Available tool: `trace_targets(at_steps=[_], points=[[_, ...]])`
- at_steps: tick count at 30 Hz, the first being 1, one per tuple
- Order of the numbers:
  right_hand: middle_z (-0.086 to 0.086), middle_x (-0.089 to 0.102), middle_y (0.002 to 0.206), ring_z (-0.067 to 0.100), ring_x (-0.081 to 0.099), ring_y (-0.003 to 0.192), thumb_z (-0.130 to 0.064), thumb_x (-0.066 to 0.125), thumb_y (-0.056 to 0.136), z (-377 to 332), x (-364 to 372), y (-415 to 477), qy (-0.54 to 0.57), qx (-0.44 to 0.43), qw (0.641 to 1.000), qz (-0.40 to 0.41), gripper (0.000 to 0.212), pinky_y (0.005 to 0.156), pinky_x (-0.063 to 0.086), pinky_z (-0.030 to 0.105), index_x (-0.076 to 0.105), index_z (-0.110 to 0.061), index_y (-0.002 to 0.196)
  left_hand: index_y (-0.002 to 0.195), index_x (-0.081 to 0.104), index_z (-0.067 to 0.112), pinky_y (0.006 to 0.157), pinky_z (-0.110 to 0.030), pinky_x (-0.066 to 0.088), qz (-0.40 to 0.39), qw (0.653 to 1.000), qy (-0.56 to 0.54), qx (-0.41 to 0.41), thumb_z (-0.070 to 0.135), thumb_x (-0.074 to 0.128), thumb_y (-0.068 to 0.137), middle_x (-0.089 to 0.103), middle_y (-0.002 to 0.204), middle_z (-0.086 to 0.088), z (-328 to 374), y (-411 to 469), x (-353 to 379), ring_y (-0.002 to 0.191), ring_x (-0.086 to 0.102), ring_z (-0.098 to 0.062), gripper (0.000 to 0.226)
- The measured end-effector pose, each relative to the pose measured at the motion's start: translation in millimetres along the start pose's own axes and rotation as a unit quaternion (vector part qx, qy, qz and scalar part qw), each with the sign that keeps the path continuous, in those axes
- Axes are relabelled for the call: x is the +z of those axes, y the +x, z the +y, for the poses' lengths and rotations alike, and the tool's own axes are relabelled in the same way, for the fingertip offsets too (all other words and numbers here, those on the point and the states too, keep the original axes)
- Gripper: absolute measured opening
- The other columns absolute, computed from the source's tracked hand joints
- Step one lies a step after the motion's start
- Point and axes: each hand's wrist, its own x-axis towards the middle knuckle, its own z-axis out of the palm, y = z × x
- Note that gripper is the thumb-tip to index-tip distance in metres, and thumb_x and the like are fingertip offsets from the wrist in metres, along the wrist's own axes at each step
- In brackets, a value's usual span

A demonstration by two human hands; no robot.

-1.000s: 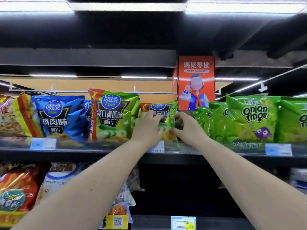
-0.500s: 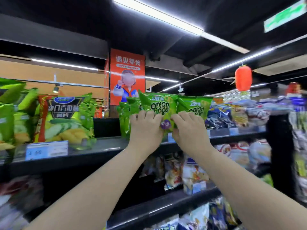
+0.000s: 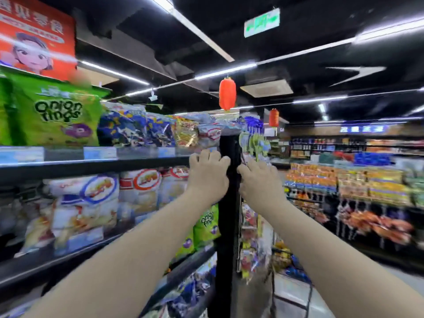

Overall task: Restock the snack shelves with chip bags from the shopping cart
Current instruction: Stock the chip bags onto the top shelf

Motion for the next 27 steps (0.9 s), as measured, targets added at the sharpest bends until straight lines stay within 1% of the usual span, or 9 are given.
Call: trace_targets(at_steps=[4, 7, 9, 13, 15, 20, 23, 25, 27], points=[[0.007, 0.061, 0.098, 0.033, 0.058, 0.093, -0.022, 0.072, 0.075, 96.4, 51.4, -40.2, -0.016, 0.031, 0.998, -0.056, 0.037, 0.074, 0.046, 0.041, 0.059, -0.013, 0.109, 0.094, 0.064, 0.019, 0.075, -0.04, 0.042, -0.037, 0.998, -0.045, 0.039, 0.025, 0.077, 0.063, 0.061, 0.091, -0.003, 111.5, 22.8, 58.0, 0.087, 0.055, -0.029, 0.033], [0.007, 0.056, 0.117, 0.031, 0.052, 0.109, -0.025, 0.059, 0.088, 160.1, 87.2, -70.9, -0.037, 0.061, 0.992, -0.1, 0.038, 0.088, 0.042, 0.043, 0.051, -0.016, 0.125, 0.118, 0.056, 0.021, 0.091, -0.043, 0.036, -0.064, 0.993, -0.086, 0.057, 0.024, 0.06, 0.086, 0.056, 0.114, -0.003, 182.0, 32.4, 106.9, 0.108, 0.049, -0.03, 0.033], [0.005, 0.051, 0.126, 0.029, 0.047, 0.116, -0.024, 0.053, 0.092, 196.7, 108.9, -89.9, -0.04, 0.086, 0.989, -0.116, 0.042, 0.093, 0.039, 0.042, 0.044, -0.018, 0.132, 0.124, 0.053, 0.022, 0.097, -0.045, 0.034, -0.082, 0.987, -0.121, 0.06, 0.025, 0.054, 0.09, 0.055, 0.12, -0.003, 221.7, 34.5, 137.6, 0.115, 0.046, -0.03, 0.034], [0.003, 0.051, 0.123, 0.027, 0.046, 0.115, -0.02, 0.052, 0.092, 253.7, 156.0, -117.7, -0.048, 0.133, 0.978, -0.152, 0.038, 0.093, 0.038, 0.04, 0.043, -0.02, 0.128, 0.119, 0.055, 0.02, 0.095, -0.045, 0.034, -0.115, 0.975, -0.163, 0.096, 0.027, 0.055, 0.088, 0.055, 0.121, -0.005, 283.8, 35.8, 200.4, 0.118, 0.044, -0.03, 0.031], [0.003, 0.05, 0.124, 0.026, 0.046, 0.116, -0.023, 0.052, 0.092, 274.6, 183.9, -127.1, -0.062, 0.156, 0.969, -0.18, 0.038, 0.091, 0.038, 0.038, 0.042, -0.021, 0.129, 0.117, 0.056, 0.02, 0.095, -0.044, 0.034, -0.129, 0.969, -0.179, 0.11, 0.03, 0.056, 0.088, 0.056, 0.119, -0.004, 306.6, 35.1, 235.1, 0.117, 0.046, -0.03, 0.031], [0.003, 0.053, 0.12, 0.027, 0.047, 0.113, -0.024, 0.059, 0.088, 315.8, 269.3, -137.0, -0.066, 0.195, 0.957, -0.204, 0.04, 0.089, 0.038, 0.04, 0.049, -0.02, 0.126, 0.118, 0.06, 0.024, 0.09, -0.043, 0.036, -0.148, 0.957, -0.216, 0.122, 0.028, 0.06, 0.083, 0.059, 0.112, -0.001, 349.1, 45.7, 334.6, 0.11, 0.05, -0.028, 0.035], [0.004, 0.054, 0.115, 0.028, 0.049, 0.109, -0.026, 0.057, 0.089, 339.6, 325.8, -129.4, -0.074, 0.213, 0.949, -0.219, 0.034, 0.086, 0.038, 0.039, 0.053, -0.018, 0.121, 0.116, 0.062, 0.022, 0.087, -0.043, 0.038, -0.163, 0.952, -0.225, 0.126, 0.028, 0.062, 0.081, 0.061, 0.107, -0.001, 368.9, 62.5, 398.6, 0.104, 0.052, -0.028, 0.036], [0.006, 0.059, 0.102, 0.032, 0.056, 0.096, -0.02, 0.064, 0.082, 353.5, 364.0, -122.7, -0.064, 0.221, 0.95, -0.212, 0.026, 0.076, 0.041, 0.039, 0.06, -0.014, 0.108, 0.112, 0.063, 0.021, 0.086, -0.043, 0.039, -0.171, 0.948, -0.234, 0.127, 0.027, 0.062, 0.08, 0.061, 0.106, -0.001, 384.4, 73.2, 439.8, 0.102, 0.051, -0.029, 0.032], [0.007, 0.061, 0.082, 0.033, 0.06, 0.074, -0.015, 0.077, 0.067, 367.6, 404.1, -121.0, -0.058, 0.224, 0.951, -0.203, 0.026, 0.062, 0.044, 0.035, 0.065, -0.012, 0.09, 0.111, 0.061, 0.021, 0.089, -0.043, 0.037, -0.2, 0.938, -0.245, 0.14, 0.028, 0.061, 0.081, 0.059, 0.112, -0.001, 402.9, 81.3, 479.3, 0.108, 0.049, -0.029, 0.03]])
